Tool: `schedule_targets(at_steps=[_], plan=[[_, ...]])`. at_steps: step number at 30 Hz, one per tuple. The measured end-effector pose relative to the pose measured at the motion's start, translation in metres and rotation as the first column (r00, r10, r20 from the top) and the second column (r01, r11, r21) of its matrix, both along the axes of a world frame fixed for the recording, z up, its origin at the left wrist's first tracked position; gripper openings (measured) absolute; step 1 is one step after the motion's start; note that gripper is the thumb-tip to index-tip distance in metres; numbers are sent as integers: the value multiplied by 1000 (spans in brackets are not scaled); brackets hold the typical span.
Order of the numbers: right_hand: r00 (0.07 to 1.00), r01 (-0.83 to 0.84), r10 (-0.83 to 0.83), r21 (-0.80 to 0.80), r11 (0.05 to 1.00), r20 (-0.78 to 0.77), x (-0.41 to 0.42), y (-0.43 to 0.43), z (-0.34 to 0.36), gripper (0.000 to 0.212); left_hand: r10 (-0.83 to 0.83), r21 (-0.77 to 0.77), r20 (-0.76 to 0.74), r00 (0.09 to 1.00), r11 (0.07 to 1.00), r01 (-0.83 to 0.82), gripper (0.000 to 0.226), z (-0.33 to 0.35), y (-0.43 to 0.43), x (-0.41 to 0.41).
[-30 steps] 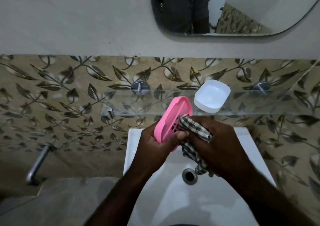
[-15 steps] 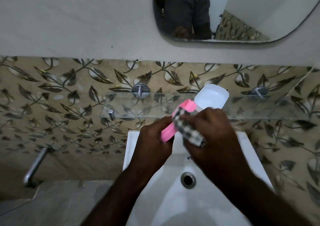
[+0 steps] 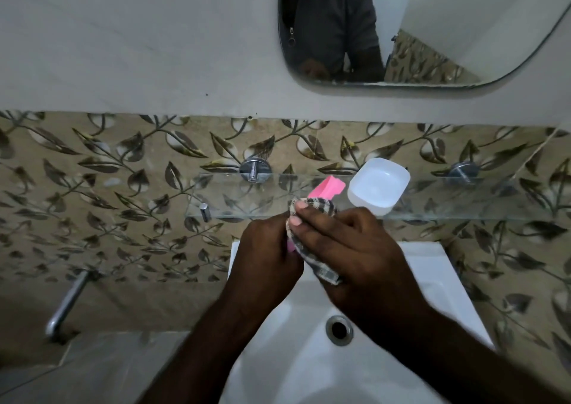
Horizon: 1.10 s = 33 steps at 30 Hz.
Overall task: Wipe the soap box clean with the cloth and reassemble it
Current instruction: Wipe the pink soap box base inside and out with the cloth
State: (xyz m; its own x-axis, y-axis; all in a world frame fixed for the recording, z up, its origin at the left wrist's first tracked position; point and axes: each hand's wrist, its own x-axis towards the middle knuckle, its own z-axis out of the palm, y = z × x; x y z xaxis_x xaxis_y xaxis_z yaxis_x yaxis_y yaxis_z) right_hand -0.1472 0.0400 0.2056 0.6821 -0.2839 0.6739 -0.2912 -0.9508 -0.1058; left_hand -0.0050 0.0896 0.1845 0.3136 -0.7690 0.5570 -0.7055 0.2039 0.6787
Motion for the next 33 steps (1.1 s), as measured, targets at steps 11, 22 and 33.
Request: schedule_targets(at_steps=[11, 22, 33], plan=[[996, -33, 32, 4, 999, 78, 3, 3, 13, 29, 67, 48, 114, 991, 996, -73, 18, 22, 2, 3], [998, -20, 20, -7, 1000, 65, 3, -6, 17, 31, 49, 65, 113, 992, 996, -57, 11, 27, 2, 5], [993, 10, -9, -5, 1000, 118, 3, -8, 22, 29, 24, 38, 140, 990, 999, -29, 21, 28, 8, 6]])
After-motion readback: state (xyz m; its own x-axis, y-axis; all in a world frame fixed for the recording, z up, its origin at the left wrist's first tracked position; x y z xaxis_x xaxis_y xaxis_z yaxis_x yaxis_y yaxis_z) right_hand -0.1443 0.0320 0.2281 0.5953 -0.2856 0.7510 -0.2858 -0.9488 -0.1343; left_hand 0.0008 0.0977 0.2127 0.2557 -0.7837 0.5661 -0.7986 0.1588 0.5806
